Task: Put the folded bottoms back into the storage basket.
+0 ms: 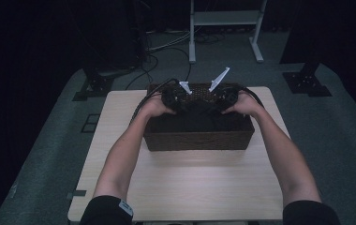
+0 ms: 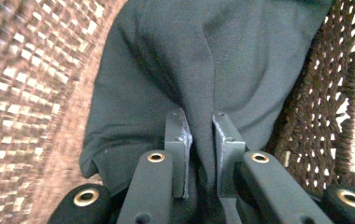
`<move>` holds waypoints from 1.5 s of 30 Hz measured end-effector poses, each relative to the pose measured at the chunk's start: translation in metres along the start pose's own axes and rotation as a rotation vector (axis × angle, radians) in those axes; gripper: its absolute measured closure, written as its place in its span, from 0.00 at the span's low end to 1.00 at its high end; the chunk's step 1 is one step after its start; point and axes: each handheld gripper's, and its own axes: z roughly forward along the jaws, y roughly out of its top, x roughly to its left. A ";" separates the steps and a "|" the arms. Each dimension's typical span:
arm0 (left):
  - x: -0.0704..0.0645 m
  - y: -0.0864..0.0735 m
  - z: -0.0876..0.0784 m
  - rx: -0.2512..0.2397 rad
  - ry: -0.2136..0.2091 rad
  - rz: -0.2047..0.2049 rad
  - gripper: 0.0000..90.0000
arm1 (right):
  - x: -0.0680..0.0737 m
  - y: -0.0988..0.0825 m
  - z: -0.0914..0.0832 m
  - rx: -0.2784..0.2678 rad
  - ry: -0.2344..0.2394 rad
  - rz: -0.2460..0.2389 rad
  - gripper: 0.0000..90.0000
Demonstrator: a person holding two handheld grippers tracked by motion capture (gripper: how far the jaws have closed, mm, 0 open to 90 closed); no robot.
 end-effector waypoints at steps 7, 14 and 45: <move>-0.001 0.002 0.010 0.034 0.018 0.004 0.89 | -0.005 -0.009 0.016 0.032 0.012 0.029 0.80; -0.003 0.005 0.020 0.061 0.023 0.009 0.87 | -0.005 -0.013 0.027 0.092 -0.002 0.026 0.76; -0.001 -0.002 0.022 0.102 0.053 -0.049 0.65 | -0.006 -0.020 0.025 0.104 -0.028 0.079 0.64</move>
